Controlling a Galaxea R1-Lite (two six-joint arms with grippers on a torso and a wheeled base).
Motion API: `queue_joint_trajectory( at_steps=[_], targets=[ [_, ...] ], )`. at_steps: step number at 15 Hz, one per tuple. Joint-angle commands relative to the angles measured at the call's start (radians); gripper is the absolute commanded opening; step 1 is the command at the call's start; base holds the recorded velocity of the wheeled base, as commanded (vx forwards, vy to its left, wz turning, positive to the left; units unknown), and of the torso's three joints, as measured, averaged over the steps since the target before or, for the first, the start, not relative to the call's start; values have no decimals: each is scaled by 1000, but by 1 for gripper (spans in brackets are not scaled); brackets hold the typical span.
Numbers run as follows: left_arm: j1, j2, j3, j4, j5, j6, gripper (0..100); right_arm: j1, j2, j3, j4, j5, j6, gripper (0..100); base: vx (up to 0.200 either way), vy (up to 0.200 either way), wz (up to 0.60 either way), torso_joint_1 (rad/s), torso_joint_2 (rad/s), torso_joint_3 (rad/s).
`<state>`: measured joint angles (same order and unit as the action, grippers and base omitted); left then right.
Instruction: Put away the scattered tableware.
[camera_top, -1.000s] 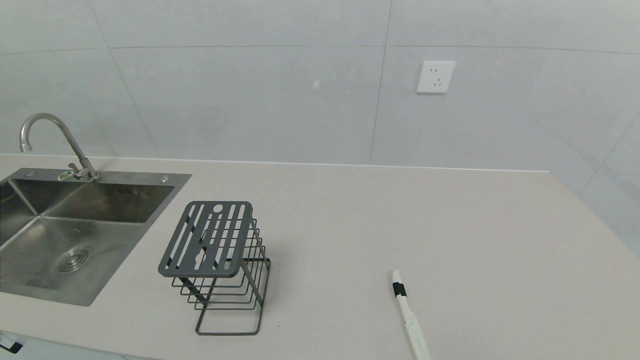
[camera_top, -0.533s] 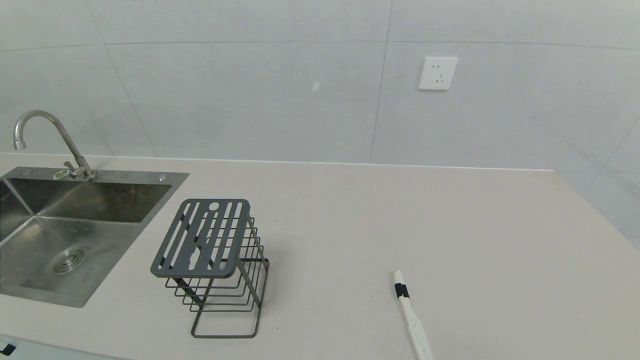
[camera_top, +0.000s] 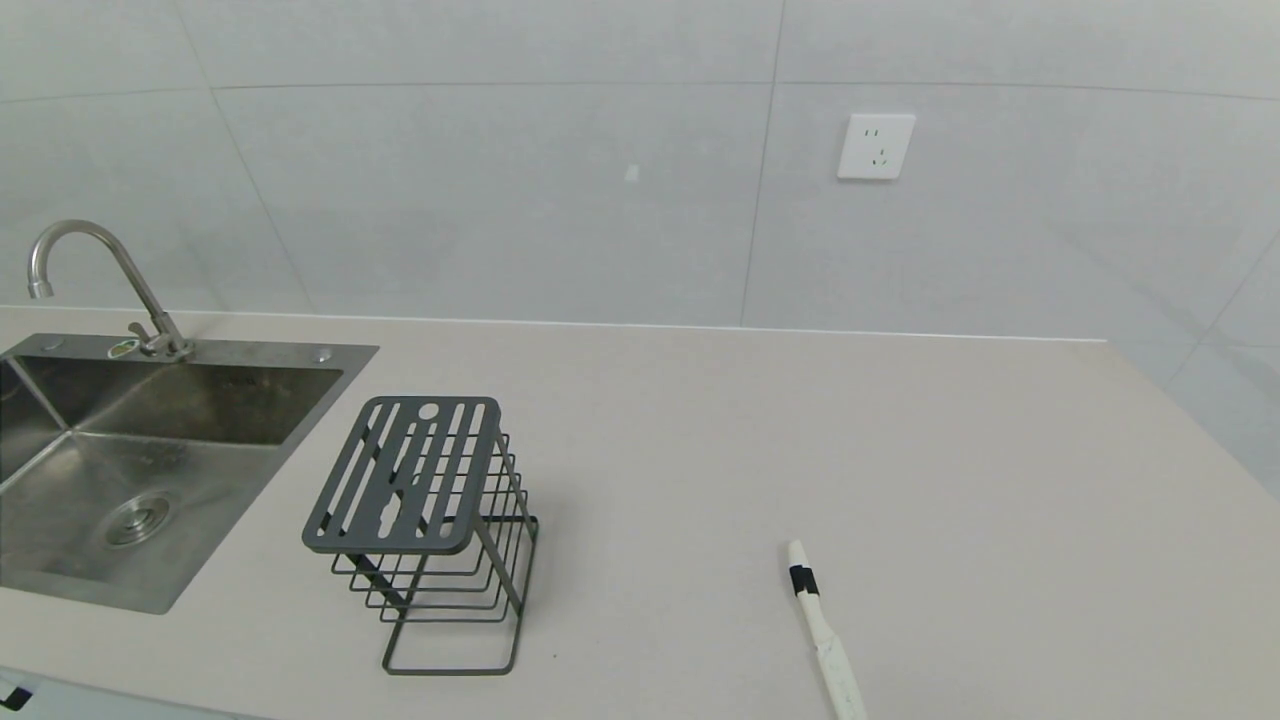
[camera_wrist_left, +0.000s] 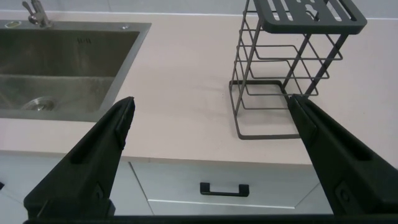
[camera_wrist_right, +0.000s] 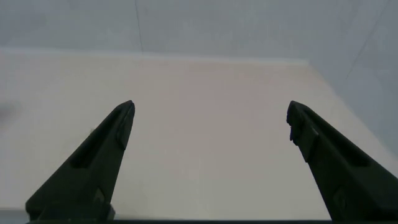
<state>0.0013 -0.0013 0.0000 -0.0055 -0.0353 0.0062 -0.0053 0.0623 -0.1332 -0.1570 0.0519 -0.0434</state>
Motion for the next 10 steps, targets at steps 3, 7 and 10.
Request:
queue_joint_trajectory(
  at_steps=[3,7,10],
  targets=[
    [0,1,0,1,0,1,100,24,232,-91,123,229,-6,100,0,0,0,0,0,0],
    [0,1,0,1,2,1,100,28,597,-112,143,350,-1,100,0,0,0,0,0,0],
    [0,1,0,1,3,1,100,123,827,-120,48,333,-1,100,0,0,0,0,0,0]
  ],
)
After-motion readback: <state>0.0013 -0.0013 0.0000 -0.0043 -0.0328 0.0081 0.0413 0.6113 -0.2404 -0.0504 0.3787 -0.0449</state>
